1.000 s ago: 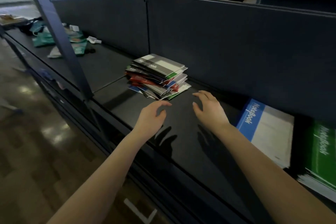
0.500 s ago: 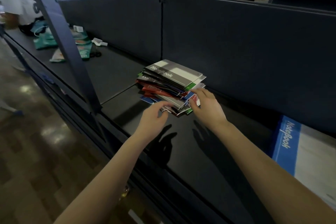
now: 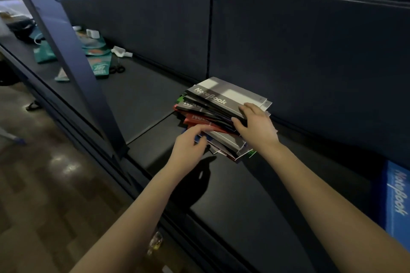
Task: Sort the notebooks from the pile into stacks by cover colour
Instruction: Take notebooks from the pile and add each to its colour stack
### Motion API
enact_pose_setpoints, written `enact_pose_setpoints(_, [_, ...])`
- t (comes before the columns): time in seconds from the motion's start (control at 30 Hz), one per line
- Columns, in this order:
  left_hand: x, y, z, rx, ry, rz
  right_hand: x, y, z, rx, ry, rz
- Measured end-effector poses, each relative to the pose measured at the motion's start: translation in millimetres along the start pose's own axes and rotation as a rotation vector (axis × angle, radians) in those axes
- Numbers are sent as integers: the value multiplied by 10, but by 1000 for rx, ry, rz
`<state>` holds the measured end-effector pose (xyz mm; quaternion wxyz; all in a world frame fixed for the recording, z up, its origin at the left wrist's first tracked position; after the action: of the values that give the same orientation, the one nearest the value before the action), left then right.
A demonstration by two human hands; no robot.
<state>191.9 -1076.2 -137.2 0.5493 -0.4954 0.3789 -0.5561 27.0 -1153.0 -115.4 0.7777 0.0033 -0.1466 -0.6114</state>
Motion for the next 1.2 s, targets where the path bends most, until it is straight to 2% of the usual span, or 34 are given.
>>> enact_pose_setpoints(0.73, [84,182,214,-6,-19,16,103,185,187,-284,-67,48])
enact_pose_setpoints(0.93, [0,49,207,-25,-33,-27,145,99,238,-329,-87,-22])
enact_pose_setpoints(1.2, [-88,-90,136,-148,-72,-77,-82,158,353,-389,-119,34])
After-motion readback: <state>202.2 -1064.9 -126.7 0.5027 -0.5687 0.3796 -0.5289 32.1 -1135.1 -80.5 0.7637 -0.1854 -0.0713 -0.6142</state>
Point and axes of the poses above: each hand's wrist, its own x-axis towards the middle knuckle, its own z-axis out of the back of the hand, y = z × x, the point moved 10 cm from there along x, towards the middle knuckle, and after that the axes turned 12 degrees about -x, right-handed, at the moved point
